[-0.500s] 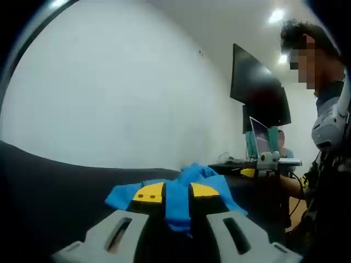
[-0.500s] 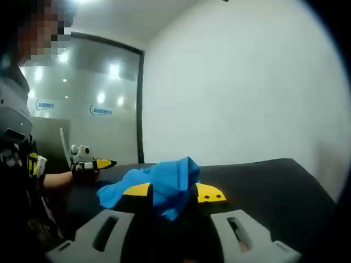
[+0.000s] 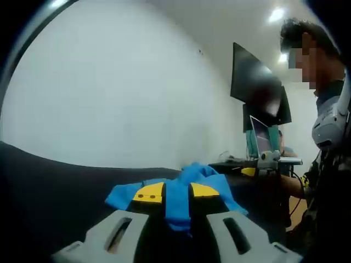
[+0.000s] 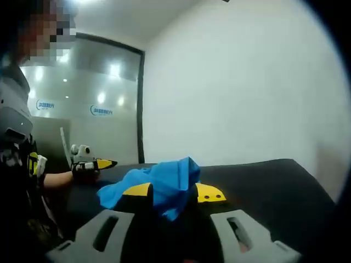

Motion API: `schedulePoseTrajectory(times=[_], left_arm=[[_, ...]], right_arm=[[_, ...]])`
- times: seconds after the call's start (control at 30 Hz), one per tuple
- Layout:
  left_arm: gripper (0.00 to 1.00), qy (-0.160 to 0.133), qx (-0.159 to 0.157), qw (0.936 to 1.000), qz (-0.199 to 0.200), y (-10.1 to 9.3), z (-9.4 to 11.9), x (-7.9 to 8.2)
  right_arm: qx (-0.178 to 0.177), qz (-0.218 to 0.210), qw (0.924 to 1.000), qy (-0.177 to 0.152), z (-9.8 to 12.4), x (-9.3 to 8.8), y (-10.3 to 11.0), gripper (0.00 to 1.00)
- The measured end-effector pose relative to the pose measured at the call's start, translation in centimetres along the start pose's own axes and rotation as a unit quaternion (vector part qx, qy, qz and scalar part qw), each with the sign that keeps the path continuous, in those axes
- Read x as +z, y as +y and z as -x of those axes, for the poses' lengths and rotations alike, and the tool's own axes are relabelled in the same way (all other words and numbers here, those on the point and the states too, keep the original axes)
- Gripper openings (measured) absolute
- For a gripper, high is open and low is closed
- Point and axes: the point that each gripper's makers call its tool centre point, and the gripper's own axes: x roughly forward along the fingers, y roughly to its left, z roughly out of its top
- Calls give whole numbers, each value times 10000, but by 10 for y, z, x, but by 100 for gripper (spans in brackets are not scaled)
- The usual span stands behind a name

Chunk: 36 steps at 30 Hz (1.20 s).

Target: Spread out the cloth and fold it

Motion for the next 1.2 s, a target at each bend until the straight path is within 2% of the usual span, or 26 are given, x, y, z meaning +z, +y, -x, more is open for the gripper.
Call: schedulePoseTrajectory(times=[0.73, 0.83, 0.93, 1.07, 1.13, 1.2], left_arm=[[17, 5, -27, 10000, -36, 1, 0, 0], [17, 27, -96, 9999, -108, -3, 0, -1], [18, -24, -310, 9994, -162, -12, -1, 1], [20, 144, -315, 9988, -332, -17, -3, -6], [20, 161, -355, 9985, -378, -20, -4, -7], [22, 217, -389, 9979, -462, -22, -5, -9]], right_arm=[[9, 16, 10000, -11, -1, 0, 0, 26], [16, 54, 10000, 23, -2, -1, 0, 26], [-27, 116, 9999, 100, -2, -4, 0, 26], [-44, 375, 9988, 314, -4, -11, 4, 26], [19, 481, 9972, 563, -8, -20, 8, 27], [108, 403, 9946, 949, -11, -33, 12, 28]])
